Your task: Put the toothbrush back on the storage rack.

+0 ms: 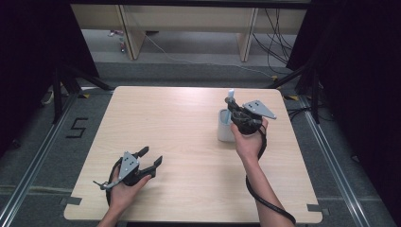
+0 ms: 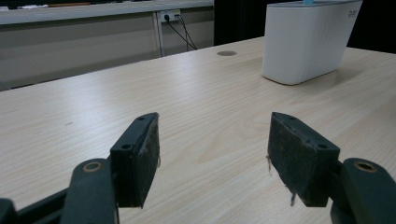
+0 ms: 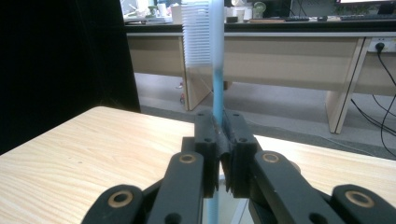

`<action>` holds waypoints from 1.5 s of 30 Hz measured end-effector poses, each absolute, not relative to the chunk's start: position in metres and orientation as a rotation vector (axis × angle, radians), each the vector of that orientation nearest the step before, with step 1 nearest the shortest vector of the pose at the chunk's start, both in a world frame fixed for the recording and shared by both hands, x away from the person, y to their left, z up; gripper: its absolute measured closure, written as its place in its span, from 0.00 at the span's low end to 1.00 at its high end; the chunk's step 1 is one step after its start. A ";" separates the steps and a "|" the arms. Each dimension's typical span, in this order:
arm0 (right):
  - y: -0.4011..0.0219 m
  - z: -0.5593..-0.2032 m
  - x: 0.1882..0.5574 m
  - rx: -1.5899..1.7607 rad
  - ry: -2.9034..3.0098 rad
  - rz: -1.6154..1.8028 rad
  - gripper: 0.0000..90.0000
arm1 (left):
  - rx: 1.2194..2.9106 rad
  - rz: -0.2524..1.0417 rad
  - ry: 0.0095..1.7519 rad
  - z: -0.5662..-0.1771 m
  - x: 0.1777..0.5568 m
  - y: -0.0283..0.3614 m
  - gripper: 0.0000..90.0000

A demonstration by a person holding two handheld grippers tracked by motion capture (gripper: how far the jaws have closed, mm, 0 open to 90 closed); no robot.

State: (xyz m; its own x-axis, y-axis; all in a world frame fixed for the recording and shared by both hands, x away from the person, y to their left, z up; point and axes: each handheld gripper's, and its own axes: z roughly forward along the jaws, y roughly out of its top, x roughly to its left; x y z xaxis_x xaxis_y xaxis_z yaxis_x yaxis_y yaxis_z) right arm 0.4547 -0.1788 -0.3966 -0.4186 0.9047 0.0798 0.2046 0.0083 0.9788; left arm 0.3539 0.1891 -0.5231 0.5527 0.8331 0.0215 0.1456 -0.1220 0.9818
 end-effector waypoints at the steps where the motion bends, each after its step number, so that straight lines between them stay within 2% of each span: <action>1: -0.179 -0.397 0.455 1.143 1.667 1.443 0.95 | 1.611 0.728 0.846 -0.523 0.354 0.189 0.38; 45: -0.180 -0.426 0.456 1.180 1.725 1.403 0.95 | 1.610 0.726 0.848 -0.523 0.354 0.189 0.38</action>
